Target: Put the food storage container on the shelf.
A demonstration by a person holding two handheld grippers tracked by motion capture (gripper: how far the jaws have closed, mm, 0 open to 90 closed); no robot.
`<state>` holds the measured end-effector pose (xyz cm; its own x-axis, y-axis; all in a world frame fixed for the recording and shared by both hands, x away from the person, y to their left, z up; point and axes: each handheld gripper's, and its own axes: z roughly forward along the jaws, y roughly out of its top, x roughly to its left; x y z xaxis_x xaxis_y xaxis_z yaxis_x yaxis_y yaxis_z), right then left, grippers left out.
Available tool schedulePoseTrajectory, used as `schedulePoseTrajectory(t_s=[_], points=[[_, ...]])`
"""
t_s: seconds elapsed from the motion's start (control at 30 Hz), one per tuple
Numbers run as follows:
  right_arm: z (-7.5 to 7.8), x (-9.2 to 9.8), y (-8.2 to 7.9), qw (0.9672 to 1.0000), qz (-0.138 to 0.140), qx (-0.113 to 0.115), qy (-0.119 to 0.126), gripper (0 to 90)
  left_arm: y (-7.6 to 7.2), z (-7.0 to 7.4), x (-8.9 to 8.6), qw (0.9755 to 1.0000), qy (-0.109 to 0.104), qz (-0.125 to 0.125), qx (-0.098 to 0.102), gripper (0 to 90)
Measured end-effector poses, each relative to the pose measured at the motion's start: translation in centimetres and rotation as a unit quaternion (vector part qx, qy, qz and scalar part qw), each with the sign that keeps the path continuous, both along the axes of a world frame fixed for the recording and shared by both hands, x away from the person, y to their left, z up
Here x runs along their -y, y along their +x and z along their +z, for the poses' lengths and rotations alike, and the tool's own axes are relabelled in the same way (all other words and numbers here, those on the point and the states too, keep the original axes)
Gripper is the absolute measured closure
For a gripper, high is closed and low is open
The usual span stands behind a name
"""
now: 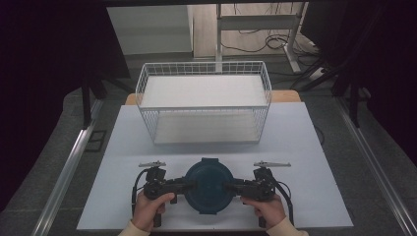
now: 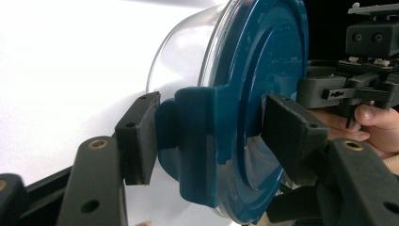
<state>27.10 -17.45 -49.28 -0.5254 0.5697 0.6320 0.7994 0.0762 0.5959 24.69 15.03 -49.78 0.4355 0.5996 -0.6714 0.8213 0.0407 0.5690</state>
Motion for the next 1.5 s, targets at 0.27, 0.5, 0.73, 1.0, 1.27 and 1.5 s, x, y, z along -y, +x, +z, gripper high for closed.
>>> schedulePoseTrajectory(t_s=[0.27, 0.5, 0.73, 1.0, 1.27, 1.5], points=[[1.6, -0.2, 0.0, 0.9996, 0.003, 0.029, 0.003, 42.1, -0.3, 1.6, -0.2, 0.9995, -0.001, 0.009, 0.029, 39.8], [3.6, -0.4, 0.4, 0.9982, 0.010, 0.060, 0.000, 42.2, 0.2, 3.5, -0.5, 0.9987, -0.001, 0.008, 0.050, 39.9], [6.1, -0.4, 1.5, 0.9964, 0.004, 0.085, 0.002, 42.1, 1.7, 6.1, -0.4, 0.9972, -0.010, 0.009, 0.074, 40.1], [9.7, -0.1, 3.4, 0.9942, 0.005, 0.107, 0.001, 42.2, 3.6, 9.3, -0.2, 0.9954, -0.013, 0.010, 0.095, 40.1], [12.8, -0.6, 5.0, 0.9921, 0.011, 0.125, -0.006, 42.2, 5.1, 12.1, -0.6, 0.9936, -0.013, 0.012, 0.112, 40.0], [15.2, -1.1, 7.1, 0.9915, 0.015, 0.129, -0.008, 42.3, 7.1, 14.4, -1.1, 0.9930, -0.012, 0.015, 0.116, 39.8]])
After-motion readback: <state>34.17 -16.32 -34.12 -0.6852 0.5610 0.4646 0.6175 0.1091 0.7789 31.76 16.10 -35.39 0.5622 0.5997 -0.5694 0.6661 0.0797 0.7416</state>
